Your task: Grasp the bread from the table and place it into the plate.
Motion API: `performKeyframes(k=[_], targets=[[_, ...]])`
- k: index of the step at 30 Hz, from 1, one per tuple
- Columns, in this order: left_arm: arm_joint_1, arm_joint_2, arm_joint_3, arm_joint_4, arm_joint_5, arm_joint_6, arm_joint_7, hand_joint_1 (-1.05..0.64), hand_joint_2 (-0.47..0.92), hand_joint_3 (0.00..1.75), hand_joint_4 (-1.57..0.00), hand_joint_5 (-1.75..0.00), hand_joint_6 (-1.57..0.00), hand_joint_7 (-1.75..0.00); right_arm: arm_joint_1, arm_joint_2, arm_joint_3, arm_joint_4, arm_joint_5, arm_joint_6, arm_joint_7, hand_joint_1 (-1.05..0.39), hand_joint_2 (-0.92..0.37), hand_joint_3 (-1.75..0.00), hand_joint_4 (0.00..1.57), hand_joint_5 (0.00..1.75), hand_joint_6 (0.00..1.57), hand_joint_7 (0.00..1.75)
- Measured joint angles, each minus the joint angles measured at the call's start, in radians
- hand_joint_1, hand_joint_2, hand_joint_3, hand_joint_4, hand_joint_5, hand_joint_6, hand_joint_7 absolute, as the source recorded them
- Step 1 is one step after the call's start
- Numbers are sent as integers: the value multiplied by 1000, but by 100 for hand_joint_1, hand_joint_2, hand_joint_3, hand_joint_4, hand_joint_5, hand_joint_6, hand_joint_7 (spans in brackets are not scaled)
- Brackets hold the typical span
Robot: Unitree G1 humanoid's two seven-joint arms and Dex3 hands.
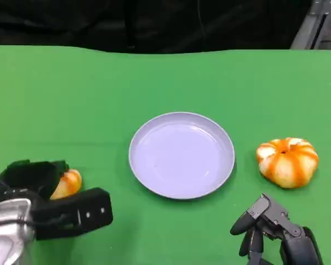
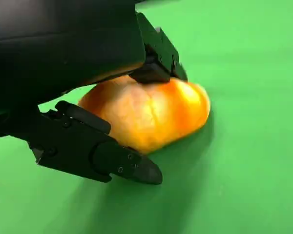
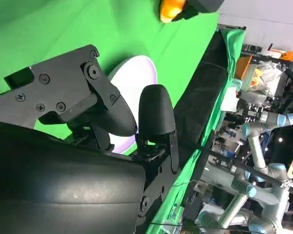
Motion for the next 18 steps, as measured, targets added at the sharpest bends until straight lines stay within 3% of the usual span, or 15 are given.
performKeyframes(k=[2,4,6,8,11,18], targets=[[21,2,12,9,-40,-99,156,-13,83,15,-101,-174,-79,-173,0,-1,0,0,2,2,3,-18,-70,-143,78,175,45,175],[35,5,11,6,-55,-183,272,-10,49,77,-99,-174,-78,-174,-2,-3,1,0,2,4,4,-17,-70,-143,78,175,44,175],[38,9,5,3,-58,-240,349,-8,32,116,-101,-175,-82,-175,-4,-3,1,0,2,4,4,-17,-70,-143,78,175,44,175],[40,11,0,2,-64,-286,413,-6,23,141,-104,-175,-86,-175,-4,-3,1,1,2,4,3,-17,-70,-143,78,175,45,175],[38,5,-5,-22,-73,-344,486,-5,17,157,-107,-175,-88,-175,-5,-3,0,3,-1,4,-2,-17,-70,-144,79,175,45,175],[-7,-53,-43,-79,-112,-395,467,-1,14,157,-108,-175,-89,-175,-7,-3,1,3,-16,4,-4,-18,-69,-146,82,175,47,175]])
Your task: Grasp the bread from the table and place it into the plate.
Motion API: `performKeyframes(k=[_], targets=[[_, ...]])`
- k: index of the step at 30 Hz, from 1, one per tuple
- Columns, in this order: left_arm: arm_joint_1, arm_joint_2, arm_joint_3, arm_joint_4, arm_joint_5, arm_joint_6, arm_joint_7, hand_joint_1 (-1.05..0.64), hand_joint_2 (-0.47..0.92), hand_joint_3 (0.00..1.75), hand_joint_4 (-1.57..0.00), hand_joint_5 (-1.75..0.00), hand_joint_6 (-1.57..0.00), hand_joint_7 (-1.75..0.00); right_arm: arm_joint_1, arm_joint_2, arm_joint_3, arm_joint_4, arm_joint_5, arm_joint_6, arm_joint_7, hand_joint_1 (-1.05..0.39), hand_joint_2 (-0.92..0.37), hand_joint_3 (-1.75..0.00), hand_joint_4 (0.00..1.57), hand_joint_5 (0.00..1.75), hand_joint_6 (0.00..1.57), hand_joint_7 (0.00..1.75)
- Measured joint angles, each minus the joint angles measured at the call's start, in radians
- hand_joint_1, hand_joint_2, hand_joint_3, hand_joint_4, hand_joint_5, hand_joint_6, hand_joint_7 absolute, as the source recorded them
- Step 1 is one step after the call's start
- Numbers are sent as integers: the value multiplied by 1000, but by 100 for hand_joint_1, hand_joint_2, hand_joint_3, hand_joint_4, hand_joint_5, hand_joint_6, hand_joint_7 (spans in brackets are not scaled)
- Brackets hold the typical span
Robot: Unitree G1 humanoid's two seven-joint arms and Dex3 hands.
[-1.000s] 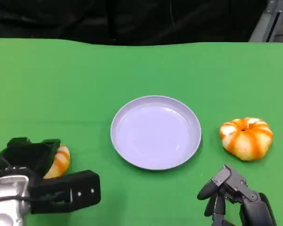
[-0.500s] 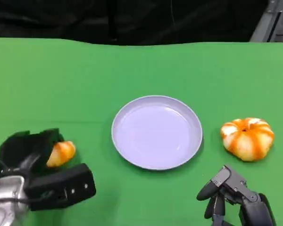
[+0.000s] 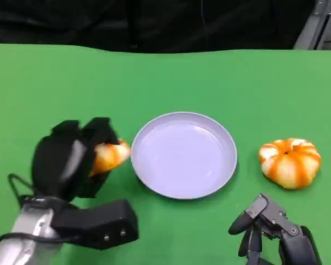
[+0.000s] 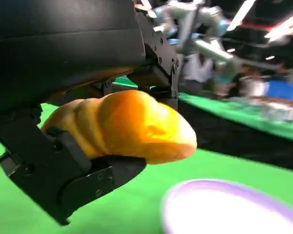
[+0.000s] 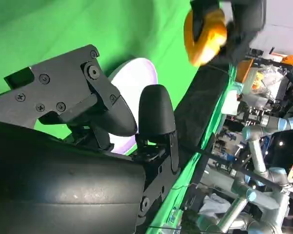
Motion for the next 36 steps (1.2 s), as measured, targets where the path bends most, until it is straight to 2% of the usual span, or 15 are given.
performKeyframes(k=[8,12,14,15,16,18,19,20,21,23,25,27,33,36], targets=[[-162,-118,-82,158,-6,-39,-7,-3,6,161,-108,-175,-89,-175,-1,0,2,0,-3,9,-4,-17,-67,-148,82,175,46,175],[-236,-169,-111,268,-5,-50,11,-4,15,144,-106,-175,-86,-173,-4,0,5,1,-4,9,-7,-17,-67,-149,82,175,47,175],[-271,-188,-125,322,-6,-60,20,-6,21,133,-99,-175,-85,-156,-4,0,7,4,-3,8,-8,-17,-67,-149,82,175,47,175],[-290,-198,-131,351,-9,-61,15,-6,31,113,-85,-160,-82,-124,-6,0,8,6,-2,8,-8,-18,-67,-150,82,175,47,175],[-310,-209,-132,373,-23,-58,-13,-7,36,103,-80,-154,-82,-109,-6,0,9,7,-2,8,-8,-19,-66,-150,83,175,47,175],[-346,-224,-132,399,-65,-43,-112,-10,55,70,-44,-106,-52,-58,-6,0,11,7,0,7,-7,-19,-66,-150,83,175,47,175],[-358,-227,-133,400,-85,-36,-166,-14,62,57,-33,-94,-43,-44,-6,0,12,7,0,7,-7,-19,-66,-150,83,175,47,175],[-368,-228,-137,400,-94,-30,-216,-25,70,43,-17,-86,-30,-34,-5,0,12,7,1,7,-7,-19,-66,-150,84,175,47,175],[-377,-228,-144,399,-102,-21,-264,-46,83,28,-7,-64,-15,-23,-5,0,12,7,1,7,-8,-19,-65,-150,84,175,47,175],[-393,-227,-171,391,-101,16,-348,-68,90,27,-2,-28,-4,-9,-5,-1,11,8,3,7,-7,-18,-65,-150,83,175,47,175],[-401,-226,-193,368,-81,69,-420,-82,92,30,0,-8,-1,-2,-6,-2,11,12,7,4,-6,-19,-65,-149,82,175,47,175],[-406,-225,-211,344,-74,115,-479,-91,92,33,0,-2,0,0,-6,-4,11,14,10,4,-4,-20,-65,-149,82,175,47,175],[-409,-212,-230,283,-76,190,-607,-100,92,45,-1,-1,-3,-2,-4,-5,12,13,8,7,-3,-20,-65,-149,83,175,48,175],[-405,-186,-230,246,-84,196,-661,-99,92,46,-3,-2,-5,-3,-2,-5,12,11,7,9,-2,-20,-65,-149,83,175,48,175]])
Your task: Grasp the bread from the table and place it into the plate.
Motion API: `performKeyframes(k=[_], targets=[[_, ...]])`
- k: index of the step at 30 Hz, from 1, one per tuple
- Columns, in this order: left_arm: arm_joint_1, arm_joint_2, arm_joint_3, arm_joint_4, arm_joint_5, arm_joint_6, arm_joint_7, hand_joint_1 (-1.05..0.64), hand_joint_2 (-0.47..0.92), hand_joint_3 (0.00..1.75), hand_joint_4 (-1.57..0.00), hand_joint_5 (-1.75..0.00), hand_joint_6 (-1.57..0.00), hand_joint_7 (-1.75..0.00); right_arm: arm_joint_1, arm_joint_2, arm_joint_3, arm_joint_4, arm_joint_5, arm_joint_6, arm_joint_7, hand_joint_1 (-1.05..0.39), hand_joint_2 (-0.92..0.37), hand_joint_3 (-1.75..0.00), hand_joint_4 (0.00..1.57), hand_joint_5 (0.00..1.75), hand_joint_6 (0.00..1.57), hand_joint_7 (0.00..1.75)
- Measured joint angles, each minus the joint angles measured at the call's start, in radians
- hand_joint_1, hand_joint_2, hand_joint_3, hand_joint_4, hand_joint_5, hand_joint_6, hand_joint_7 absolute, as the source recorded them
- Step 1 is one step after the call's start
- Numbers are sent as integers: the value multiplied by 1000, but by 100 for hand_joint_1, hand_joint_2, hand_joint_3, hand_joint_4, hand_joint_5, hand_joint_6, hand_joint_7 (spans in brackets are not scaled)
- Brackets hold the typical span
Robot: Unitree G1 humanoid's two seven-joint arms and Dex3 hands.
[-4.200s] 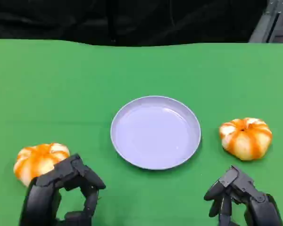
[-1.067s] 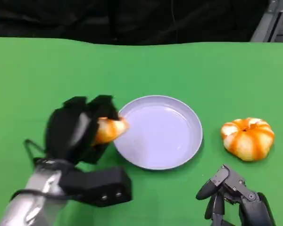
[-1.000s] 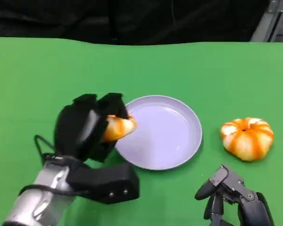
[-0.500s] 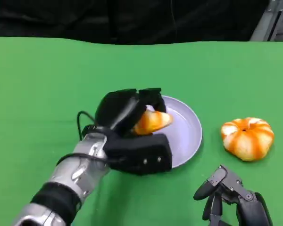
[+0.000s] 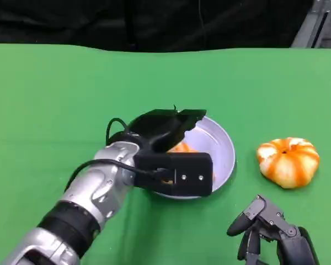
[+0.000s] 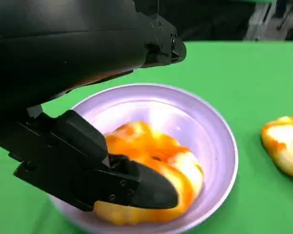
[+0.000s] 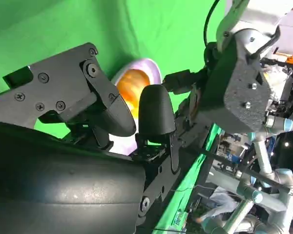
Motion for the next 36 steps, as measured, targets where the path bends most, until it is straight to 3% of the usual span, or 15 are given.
performKeyframes(k=[5,12,14,17,19,22,23,25,27,28,30,32,36], targets=[[47,52,23,-103,-33,4,-36,-90,92,42,-8,-6,-9,-5,-2,0,0,0,3,0,6,-20,-65,-150,83,175,48,175],[229,137,124,-326,-144,-24,-49,-70,92,32,-16,-15,-16,-10,-5,0,1,0,9,0,8,-20,-65,-150,83,175,48,175],[283,146,166,-380,-202,-36,-55,-62,92,28,-7,-54,-19,-15,-7,0,1,1,8,0,7,-20,-66,-150,83,175,48,175],[370,161,228,-430,-280,-112,-49,-55,92,25,-7,-89,-27,-22,-8,1,2,3,10,-2,7,-20,-66,-151,83,175,48,175],[435,165,275,-451,-336,-184,-23,-52,92,25,-10,-101,-32,-27,-9,2,4,2,9,-2,7,-19,-66,-152,84,175,49,175],[508,165,323,-484,-387,-277,8,-51,92,26,-11,-104,-33,-28,-2,3,4,0,8,-1,6,-19,-66,-152,85,175,49,175],[514,165,330,-484,-390,-284,10,-39,89,27,-36,-113,-55,-42,-2,3,4,0,7,-1,6,-19,-66,-151,83,175,48,175],[563,157,368,-498,-441,-345,32,-32,85,31,-52,-115,-68,-51,-3,4,7,-2,7,-3,7,-19,-66,-150,82,175,47,175],[628,134,402,-520,-496,-429,57,-13,56,94,-68,-128,-82,-80,4,3,5,-1,8,-4,7,-19,-66,-149,82,175,47,175],[669,118,421,-524,-525,-469,73,-8,48,113,-71,-133,-83,-93,7,3,4,-1,9,-5,6,-19,-67,-149,82,175,47,175],[747,92,446,-526,-573,-515,89,-4,44,125,-74,-138,-85,-104,9,3,4,-2,9,-7,6,-18,-67,-149,81,175,48,175],[805,73,459,-525,-605,-536,90,-3,44,130,-78,-152,-82,-130,9,1,3,-2,6,-8,5,-18,-67,-149,81,175,48,175],[881,25,463,-536,-670,-560,90,-7,34,148,-80,-168,-76,-154,10,-1,2,0,-5,-25,3,-19,-67,-146,79,175,47,175]])
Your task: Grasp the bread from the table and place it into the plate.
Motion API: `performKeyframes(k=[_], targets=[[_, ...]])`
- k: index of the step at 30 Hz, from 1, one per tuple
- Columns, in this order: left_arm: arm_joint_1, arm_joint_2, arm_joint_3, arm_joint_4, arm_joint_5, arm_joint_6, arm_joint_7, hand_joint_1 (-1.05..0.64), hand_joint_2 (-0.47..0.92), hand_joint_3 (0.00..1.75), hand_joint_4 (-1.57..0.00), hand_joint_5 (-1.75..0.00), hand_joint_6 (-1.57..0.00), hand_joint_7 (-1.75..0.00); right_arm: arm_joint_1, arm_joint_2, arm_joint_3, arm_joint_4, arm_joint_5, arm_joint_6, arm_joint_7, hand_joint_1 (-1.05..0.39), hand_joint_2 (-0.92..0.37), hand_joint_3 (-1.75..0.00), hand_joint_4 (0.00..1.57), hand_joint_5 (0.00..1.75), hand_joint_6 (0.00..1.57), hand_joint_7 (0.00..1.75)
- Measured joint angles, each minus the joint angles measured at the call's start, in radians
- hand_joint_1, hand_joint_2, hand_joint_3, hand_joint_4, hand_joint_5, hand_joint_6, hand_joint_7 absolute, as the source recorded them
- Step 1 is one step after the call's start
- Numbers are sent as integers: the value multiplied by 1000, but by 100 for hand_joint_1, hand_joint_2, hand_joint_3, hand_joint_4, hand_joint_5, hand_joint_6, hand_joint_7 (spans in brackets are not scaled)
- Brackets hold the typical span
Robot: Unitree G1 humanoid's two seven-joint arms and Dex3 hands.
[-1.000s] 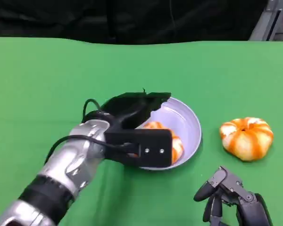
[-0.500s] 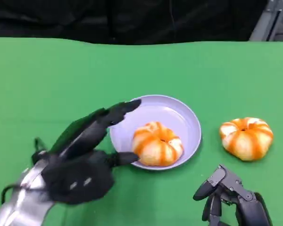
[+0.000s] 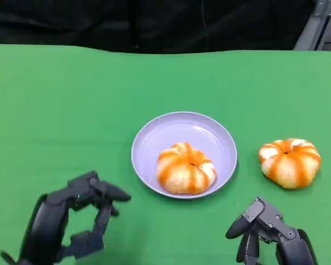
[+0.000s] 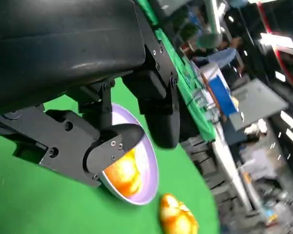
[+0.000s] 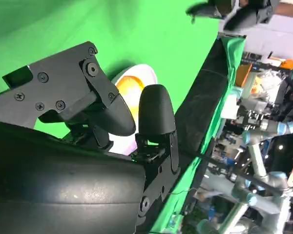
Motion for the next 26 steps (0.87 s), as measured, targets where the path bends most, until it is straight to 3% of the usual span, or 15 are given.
performKeyframes(k=[11,26], targets=[[59,-69,36,-14,-17,-43,3,-13,37,142,-89,-175,-75,-172,9,-10,-8,21,-11,-22,-19,-18,-64,-153,86,175,49,175],[27,-70,59,52,-19,-89,-3,-20,31,143,-88,-175,-79,-167,9,-19,-12,21,-20,-22,-29,-18,-65,-149,84,175,49,175]])
